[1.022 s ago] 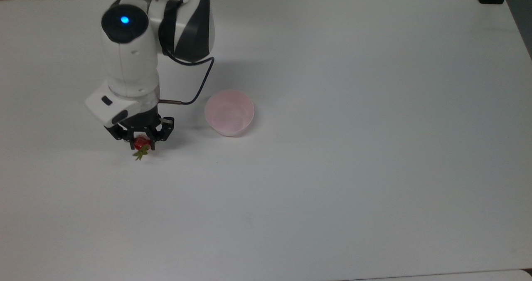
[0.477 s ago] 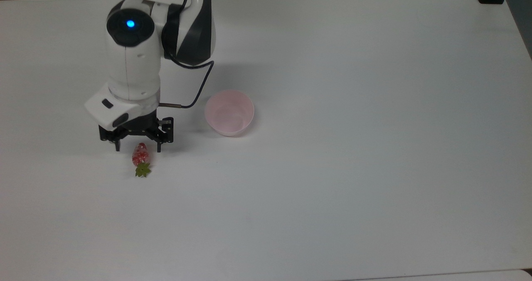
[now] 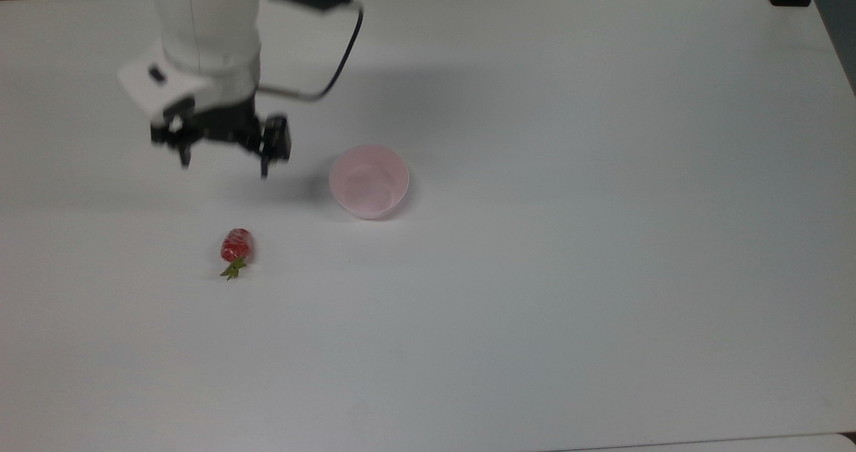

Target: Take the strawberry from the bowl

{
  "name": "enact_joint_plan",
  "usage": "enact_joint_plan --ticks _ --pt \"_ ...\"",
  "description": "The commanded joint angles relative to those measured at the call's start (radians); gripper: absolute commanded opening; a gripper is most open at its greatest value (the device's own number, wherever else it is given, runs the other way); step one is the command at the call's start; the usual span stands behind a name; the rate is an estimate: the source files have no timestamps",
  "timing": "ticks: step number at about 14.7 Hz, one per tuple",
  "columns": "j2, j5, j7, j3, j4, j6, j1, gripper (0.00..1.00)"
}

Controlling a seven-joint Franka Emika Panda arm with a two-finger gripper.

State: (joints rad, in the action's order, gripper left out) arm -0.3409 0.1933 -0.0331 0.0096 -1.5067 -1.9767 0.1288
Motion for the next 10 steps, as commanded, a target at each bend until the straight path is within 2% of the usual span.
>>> enact_joint_plan --ticks 1,5,8,10 --pt "0.189 -0.075 0.103 -0.002 -0.041 0.227 -0.034 1.00" --pt "0.318 -0.166 0.192 -0.016 -0.053 0.370 -0.087 1.00" --pt "0.347 -0.169 0.208 -0.016 -0.087 0.389 -0.109 1.00" --pt "0.352 -0.169 0.141 -0.016 -0.113 0.356 -0.127 1.00"
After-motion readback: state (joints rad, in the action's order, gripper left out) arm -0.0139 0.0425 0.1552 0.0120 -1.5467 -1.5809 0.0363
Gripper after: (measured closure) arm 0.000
